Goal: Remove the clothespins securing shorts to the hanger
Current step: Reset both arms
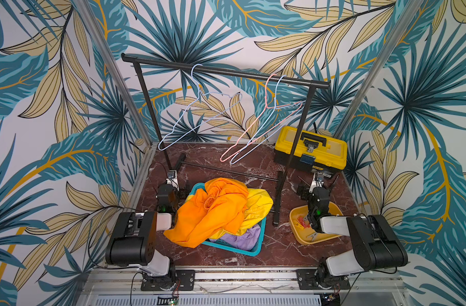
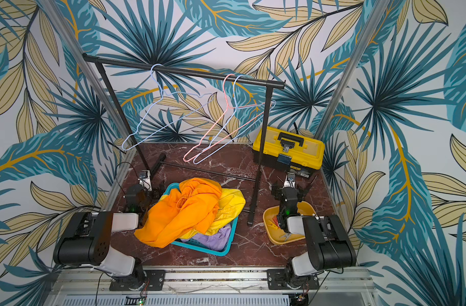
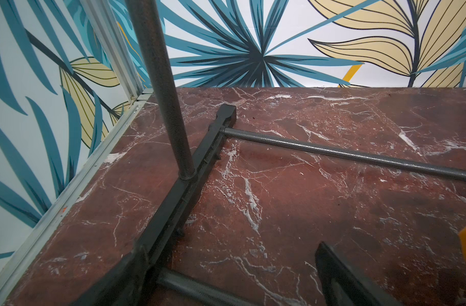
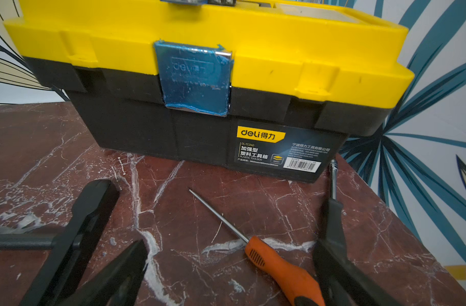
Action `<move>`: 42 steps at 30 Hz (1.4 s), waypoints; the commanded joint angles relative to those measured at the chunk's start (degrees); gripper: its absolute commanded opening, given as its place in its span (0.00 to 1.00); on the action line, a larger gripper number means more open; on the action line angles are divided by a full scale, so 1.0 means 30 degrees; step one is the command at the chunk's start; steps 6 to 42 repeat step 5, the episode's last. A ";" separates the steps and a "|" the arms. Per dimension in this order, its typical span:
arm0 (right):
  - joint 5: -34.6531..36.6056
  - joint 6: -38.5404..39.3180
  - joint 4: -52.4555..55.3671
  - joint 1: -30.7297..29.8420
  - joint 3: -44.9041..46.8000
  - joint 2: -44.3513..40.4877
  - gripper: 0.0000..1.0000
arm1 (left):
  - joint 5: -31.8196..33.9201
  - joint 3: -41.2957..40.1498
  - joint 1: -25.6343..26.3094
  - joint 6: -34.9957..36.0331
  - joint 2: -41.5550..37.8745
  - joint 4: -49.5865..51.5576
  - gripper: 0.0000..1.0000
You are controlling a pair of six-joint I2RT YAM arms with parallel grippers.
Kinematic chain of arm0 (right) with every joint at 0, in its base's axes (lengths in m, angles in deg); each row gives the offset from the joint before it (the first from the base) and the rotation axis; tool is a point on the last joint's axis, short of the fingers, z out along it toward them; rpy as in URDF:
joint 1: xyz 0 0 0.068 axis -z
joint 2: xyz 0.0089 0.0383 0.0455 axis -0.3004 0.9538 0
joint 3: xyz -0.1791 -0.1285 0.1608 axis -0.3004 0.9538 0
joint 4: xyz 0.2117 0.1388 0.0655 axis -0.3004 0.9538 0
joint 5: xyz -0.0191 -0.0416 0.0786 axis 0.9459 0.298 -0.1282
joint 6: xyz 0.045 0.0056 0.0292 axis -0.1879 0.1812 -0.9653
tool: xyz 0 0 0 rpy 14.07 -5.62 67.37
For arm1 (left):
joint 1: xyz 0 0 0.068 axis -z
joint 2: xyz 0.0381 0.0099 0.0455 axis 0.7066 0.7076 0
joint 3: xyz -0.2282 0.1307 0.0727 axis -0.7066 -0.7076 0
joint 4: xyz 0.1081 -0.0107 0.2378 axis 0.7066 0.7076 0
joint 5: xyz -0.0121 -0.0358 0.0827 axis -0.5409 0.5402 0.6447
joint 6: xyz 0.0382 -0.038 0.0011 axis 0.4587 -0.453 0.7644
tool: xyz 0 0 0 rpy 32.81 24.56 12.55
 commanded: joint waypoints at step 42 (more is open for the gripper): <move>-0.0127 -0.0084 0.0131 0.0108 -0.0106 -0.0087 0.99 | -0.0440 -0.0106 0.0318 0.0060 -0.0098 -0.0902 1.00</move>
